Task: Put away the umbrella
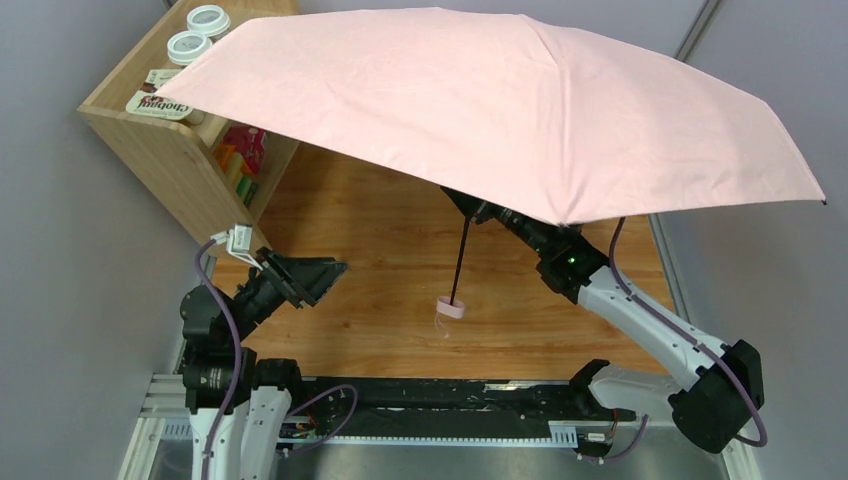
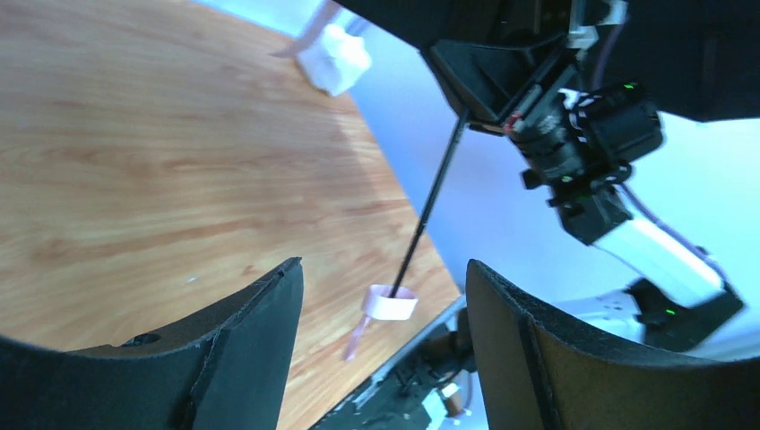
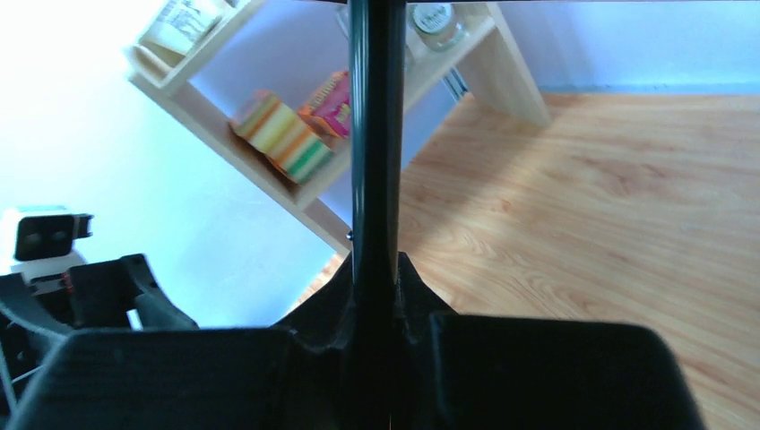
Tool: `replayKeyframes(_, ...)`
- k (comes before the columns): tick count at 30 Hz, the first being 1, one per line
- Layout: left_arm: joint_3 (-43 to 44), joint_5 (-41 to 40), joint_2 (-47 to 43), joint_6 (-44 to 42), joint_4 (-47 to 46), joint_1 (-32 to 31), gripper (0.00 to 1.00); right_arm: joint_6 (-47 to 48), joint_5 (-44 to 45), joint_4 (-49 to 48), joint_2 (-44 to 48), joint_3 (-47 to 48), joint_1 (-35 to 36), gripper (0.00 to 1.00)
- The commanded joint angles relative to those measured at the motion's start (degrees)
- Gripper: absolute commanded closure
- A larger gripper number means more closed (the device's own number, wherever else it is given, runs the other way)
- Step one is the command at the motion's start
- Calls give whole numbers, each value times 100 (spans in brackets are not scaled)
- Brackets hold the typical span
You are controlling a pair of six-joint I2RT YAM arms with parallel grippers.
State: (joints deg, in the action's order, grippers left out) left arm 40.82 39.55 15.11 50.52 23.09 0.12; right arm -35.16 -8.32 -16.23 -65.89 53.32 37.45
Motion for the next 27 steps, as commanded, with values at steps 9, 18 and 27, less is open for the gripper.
replayKeyframes(9,224,318,1482,522,-2521,-1772,29,-589,-636,-759,217,266,-1,100)
replayKeyframes(18,849,-1494,3628,-904,-3009,-4765,32,-957,-1128,-1101,278,206,-1,100)
replayKeyframes(27,927,-1732,4192,-957,-3302,-5215,37,-1213,-1146,-1435,638,-120,-1,100)
